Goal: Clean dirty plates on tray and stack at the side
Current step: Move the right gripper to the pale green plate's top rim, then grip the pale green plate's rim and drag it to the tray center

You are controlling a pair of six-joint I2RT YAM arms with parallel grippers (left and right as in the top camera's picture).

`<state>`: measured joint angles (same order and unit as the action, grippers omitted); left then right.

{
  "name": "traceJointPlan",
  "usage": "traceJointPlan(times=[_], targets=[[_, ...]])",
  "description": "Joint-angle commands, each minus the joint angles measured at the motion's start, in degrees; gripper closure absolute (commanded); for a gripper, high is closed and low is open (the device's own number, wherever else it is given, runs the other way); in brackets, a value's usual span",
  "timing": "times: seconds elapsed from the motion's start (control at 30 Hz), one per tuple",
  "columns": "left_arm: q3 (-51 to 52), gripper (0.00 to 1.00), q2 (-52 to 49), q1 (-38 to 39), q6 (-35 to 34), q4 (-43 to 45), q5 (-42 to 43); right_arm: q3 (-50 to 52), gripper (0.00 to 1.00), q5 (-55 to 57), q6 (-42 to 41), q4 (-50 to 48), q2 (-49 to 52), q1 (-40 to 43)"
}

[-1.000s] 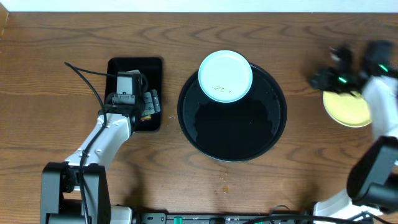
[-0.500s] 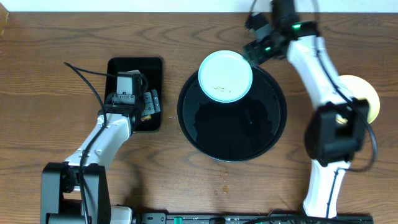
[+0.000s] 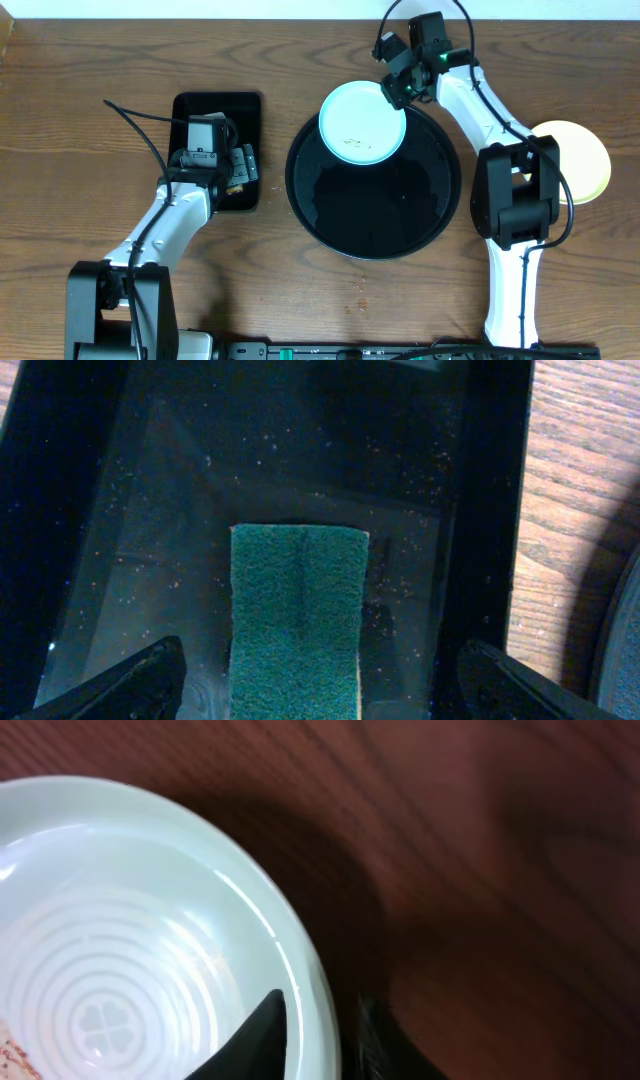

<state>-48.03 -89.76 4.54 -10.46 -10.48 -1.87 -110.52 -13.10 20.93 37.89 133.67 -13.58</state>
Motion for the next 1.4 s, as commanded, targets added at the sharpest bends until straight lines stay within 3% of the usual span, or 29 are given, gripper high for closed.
traceJointPlan(times=[0.0,0.1,0.23,0.47,0.7,0.77,0.93,1.07,1.23,1.37], targets=[[0.35,0.13,-0.35,-0.28,0.17,-0.24,-0.70,-0.37,0.64,-0.87,0.07,0.63,0.83,-0.55],[0.35,0.13,-0.35,-0.28,0.17,-0.24,-0.70,-0.37,0.59,-0.85,0.07,1.29,0.83,-0.37],[0.35,0.13,-0.35,-0.28,0.17,-0.24,-0.70,-0.35,0.67,-0.87,0.09,1.29,0.96,-0.22],[0.35,0.13,-0.35,-0.28,0.17,-0.24,-0.70,-0.31,0.70,-0.85,0.11,0.20,2.60,-1.09],[0.35,0.13,-0.35,-0.28,0.17,-0.24,-0.70,-0.31,0.80,-0.87,0.09,0.02,3.08,-1.11],[0.35,0.13,-0.35,-0.28,0.17,-0.24,-0.70,-0.31,0.99,-0.85,0.09,0.13,3.08,-1.07],[0.35,0.13,-0.35,-0.28,0.17,-0.24,-0.70,-0.35,0.99,-0.81,-2.45,1.90,1.68,-1.05],[0.35,0.13,-0.35,-0.28,0.17,-0.24,-0.70,-0.35,0.99,-0.44,-12.04,6.97,-2.05,-0.74],[0.35,0.13,-0.35,-0.28,0.17,-0.24,-0.70,-0.35,0.99,-0.46,-32.76,19.19,-6.97,-0.11],[0.35,0.13,-0.35,-0.28,0.17,-0.24,-0.70,-0.33,0.99,-0.44,-40.59,26.86,-8.00,-0.46]])
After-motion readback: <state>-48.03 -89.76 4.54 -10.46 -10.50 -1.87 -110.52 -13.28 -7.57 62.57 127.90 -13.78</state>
